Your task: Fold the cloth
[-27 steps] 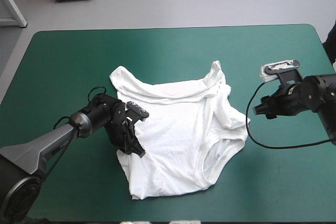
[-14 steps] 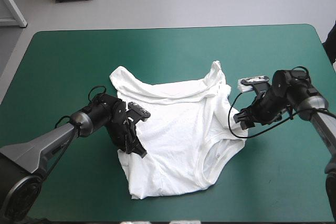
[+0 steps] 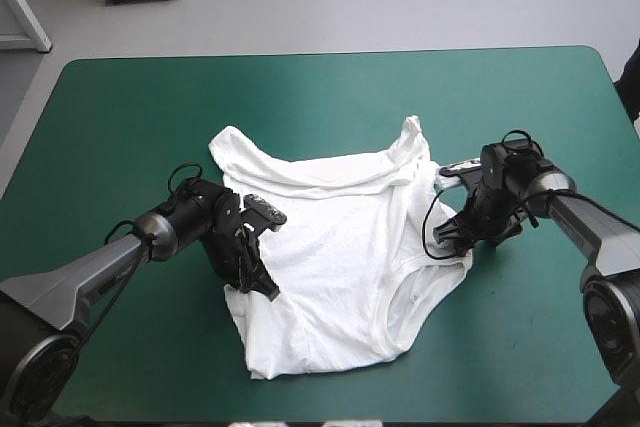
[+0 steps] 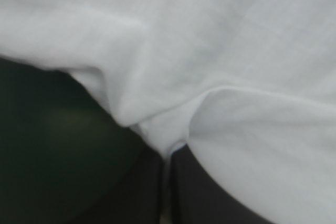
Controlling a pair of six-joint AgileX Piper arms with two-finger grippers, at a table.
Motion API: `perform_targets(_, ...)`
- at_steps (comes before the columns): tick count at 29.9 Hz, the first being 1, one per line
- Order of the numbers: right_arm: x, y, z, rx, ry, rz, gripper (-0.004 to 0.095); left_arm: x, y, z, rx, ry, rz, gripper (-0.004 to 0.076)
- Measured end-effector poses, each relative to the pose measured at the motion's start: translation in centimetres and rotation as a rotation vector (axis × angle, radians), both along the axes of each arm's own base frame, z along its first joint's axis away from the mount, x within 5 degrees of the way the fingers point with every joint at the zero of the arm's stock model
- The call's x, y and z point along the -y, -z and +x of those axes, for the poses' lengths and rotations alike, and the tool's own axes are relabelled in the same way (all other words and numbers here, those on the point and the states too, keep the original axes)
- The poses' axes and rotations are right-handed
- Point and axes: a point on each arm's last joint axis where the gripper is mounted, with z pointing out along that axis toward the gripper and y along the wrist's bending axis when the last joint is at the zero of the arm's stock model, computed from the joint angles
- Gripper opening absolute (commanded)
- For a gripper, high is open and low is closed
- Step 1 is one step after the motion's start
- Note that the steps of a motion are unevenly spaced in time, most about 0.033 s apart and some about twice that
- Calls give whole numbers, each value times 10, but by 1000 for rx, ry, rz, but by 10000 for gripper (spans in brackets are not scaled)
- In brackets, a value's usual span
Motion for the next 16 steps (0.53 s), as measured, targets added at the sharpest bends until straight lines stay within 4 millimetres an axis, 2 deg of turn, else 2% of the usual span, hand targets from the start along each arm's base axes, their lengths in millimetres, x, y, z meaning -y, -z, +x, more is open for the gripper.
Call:
perform_targets(3, -2, 4, 2, -23, -7, 0, 397, 0, 0, 0, 1, 0, 0, -10)
perform_targets(11, -30, 9, 0, -47, -124, -31, -20, 0, 0, 0, 2, 0, 0, -10)
perform_targets(16, -38, 8, -2, -38, -177, -63, -13, 0, -1, 1, 5, 5, 6, -10)
